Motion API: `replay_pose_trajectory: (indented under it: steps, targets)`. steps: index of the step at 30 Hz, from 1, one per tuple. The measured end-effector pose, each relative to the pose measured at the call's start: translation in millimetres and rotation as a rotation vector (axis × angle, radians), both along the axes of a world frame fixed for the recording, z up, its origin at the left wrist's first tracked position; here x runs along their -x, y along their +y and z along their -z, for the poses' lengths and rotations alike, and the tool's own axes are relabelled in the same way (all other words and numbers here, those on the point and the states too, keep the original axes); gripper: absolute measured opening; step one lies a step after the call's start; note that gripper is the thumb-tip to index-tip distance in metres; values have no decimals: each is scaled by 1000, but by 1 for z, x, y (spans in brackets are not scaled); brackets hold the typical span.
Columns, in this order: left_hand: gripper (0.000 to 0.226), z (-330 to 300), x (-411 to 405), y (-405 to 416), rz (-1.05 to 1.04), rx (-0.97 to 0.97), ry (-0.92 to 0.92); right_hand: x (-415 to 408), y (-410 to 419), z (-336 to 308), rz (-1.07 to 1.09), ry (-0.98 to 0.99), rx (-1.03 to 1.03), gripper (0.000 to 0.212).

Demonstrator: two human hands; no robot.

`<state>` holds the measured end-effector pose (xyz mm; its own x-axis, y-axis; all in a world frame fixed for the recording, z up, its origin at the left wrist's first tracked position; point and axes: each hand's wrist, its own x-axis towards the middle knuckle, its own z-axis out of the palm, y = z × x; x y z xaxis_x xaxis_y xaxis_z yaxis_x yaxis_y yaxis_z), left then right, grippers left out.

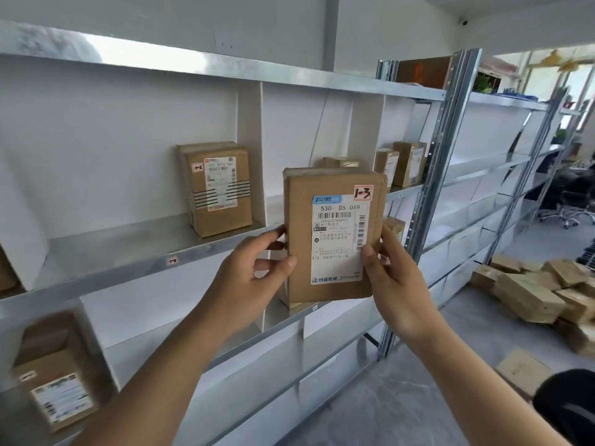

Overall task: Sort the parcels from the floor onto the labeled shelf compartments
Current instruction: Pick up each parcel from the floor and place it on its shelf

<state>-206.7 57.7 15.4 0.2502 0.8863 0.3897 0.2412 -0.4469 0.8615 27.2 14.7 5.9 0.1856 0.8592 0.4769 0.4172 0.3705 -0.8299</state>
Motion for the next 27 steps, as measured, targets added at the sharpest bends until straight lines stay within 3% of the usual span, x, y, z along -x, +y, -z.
replay_pose_trajectory:
  steps: [6,15,27]
  targets:
    - [42,7,-37,101,9,24,2,-33,101,6,0,5,2,43]
    - [74,14,-100,191,-4,68,1,-93,216,8,-99,57,-17,45]
    - [68,36,-193,222,-447,48,14,-183,333,32,-548,43,38,51]
